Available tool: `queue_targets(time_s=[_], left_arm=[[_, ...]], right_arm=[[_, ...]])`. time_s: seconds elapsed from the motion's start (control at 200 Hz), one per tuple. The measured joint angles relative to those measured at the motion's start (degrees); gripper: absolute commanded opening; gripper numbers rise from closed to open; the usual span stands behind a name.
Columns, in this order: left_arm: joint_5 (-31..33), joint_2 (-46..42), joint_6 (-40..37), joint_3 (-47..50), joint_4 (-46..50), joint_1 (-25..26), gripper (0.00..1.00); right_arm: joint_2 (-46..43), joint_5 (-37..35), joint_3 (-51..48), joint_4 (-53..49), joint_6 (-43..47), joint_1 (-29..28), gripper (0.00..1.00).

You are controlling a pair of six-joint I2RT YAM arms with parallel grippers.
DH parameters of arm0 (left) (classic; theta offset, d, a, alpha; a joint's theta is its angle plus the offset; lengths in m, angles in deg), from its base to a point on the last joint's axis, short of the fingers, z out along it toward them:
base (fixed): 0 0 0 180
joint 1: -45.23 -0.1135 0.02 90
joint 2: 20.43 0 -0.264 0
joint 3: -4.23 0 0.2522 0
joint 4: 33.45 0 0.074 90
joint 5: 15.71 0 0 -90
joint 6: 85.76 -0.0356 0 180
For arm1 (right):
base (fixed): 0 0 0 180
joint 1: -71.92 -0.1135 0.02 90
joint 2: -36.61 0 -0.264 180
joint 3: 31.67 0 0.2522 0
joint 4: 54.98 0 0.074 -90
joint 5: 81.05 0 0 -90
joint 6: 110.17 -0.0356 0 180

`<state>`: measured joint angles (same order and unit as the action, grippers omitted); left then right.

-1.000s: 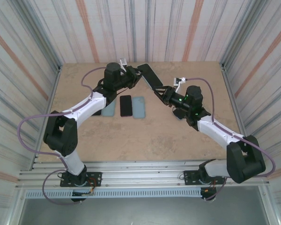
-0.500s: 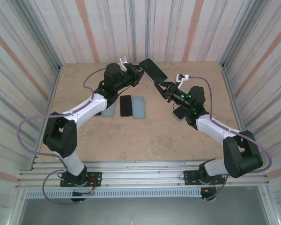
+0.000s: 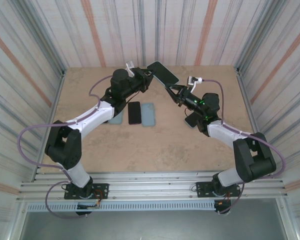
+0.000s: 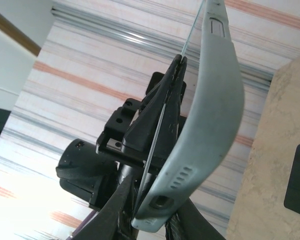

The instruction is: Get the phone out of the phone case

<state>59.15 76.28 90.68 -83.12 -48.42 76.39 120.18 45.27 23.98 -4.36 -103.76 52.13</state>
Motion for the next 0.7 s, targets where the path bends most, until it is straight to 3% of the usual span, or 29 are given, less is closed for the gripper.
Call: queue_targets(time_s=[0.351,0.696], left_arm=[[-0.26,0.02,2.56,0.24,-1.53,0.0,0.0],[-0.24,0.02,4.09,0.24,-1.57,0.0,0.0]], right_arm=[[0.0,1.16,0.0,1.64,1.53,0.33,0.25],[-0.7,1.99,-0.02,1.31,3.37,0.59,0.23]])
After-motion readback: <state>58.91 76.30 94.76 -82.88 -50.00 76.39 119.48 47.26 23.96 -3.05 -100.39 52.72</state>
